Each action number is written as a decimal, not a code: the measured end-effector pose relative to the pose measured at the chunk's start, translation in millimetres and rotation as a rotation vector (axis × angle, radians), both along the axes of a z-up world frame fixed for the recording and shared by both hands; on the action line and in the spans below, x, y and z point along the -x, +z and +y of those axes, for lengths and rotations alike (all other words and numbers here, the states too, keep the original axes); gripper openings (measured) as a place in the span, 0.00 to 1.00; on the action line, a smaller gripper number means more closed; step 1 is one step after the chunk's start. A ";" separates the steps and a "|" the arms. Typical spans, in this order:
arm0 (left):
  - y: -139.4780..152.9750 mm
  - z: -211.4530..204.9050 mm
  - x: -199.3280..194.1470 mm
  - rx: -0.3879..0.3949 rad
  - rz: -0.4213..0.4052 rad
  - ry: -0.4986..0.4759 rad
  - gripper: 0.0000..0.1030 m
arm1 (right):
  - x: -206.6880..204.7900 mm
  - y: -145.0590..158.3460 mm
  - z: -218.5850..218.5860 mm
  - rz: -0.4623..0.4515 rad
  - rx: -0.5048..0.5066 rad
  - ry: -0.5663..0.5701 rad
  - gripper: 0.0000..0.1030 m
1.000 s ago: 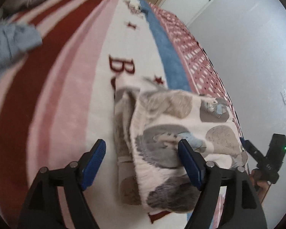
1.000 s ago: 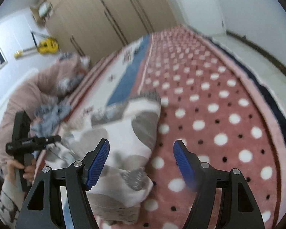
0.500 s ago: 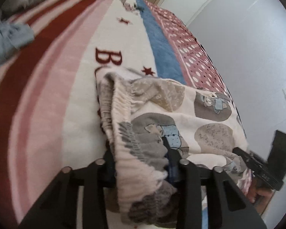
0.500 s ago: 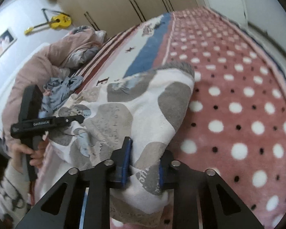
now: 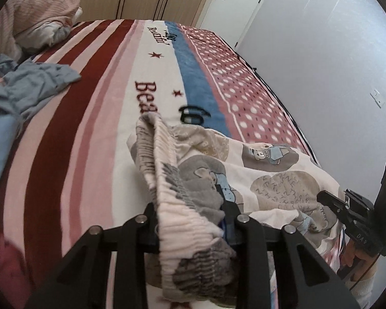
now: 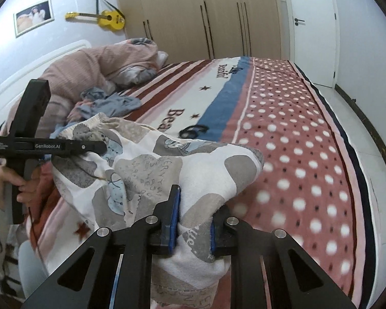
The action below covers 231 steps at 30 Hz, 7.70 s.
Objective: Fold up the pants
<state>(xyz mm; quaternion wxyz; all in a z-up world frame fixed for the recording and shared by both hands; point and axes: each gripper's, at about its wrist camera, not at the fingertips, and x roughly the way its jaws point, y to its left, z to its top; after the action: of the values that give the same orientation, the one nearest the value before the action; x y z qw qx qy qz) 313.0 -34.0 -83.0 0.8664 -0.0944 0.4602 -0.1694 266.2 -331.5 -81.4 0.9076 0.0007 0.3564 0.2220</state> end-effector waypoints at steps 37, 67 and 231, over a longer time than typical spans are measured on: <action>-77.2 -0.4 39.7 -0.018 0.124 -0.045 0.55 | 46.0 -77.9 -5.3 0.224 -0.023 0.017 0.41; 38.3 142.9 91.5 -0.017 -0.150 0.156 0.20 | 75.6 18.1 164.1 -0.078 0.016 0.230 0.12; 90.3 40.2 265.9 -0.213 -0.713 0.323 0.99 | 236.6 68.9 104.6 -0.495 0.038 -0.111 0.99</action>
<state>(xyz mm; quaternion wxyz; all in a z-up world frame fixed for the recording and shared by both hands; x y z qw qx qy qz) 47.1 6.2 7.3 0.9921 -0.0105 0.1252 -0.0046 29.6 -226.9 -12.5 0.9778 -0.0510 0.1268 0.1585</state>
